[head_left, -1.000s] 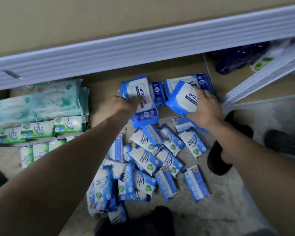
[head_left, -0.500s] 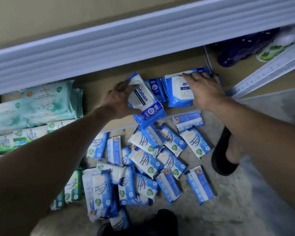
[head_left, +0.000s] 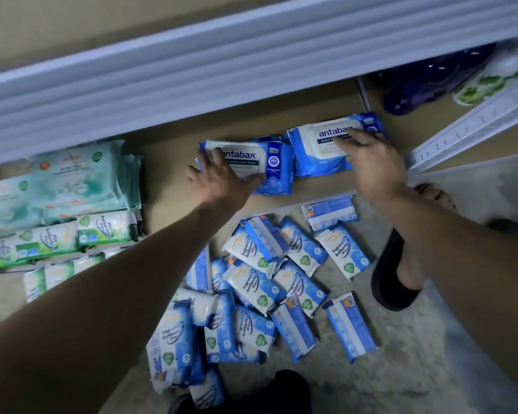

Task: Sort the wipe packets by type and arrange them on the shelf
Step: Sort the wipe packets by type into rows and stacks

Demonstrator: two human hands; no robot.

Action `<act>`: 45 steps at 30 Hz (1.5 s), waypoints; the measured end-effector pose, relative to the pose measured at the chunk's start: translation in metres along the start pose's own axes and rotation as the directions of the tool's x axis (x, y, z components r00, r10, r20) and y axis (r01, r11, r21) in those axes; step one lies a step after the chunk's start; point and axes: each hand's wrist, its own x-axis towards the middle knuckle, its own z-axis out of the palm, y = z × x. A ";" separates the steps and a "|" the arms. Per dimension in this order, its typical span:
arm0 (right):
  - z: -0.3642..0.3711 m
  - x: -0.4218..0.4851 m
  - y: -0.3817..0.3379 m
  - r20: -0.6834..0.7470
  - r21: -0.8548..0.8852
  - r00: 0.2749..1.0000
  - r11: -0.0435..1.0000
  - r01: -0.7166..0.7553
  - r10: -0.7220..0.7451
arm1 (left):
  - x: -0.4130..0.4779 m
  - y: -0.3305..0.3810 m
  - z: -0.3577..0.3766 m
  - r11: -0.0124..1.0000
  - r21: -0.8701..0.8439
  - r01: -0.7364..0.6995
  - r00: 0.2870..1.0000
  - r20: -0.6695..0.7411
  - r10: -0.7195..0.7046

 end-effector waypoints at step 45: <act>0.010 -0.086 -0.072 0.174 0.079 0.983 0.994 -0.070 0.055 | -0.048 -0.090 0.000 0.946 -0.144 -0.290 0.955 0.025 0.297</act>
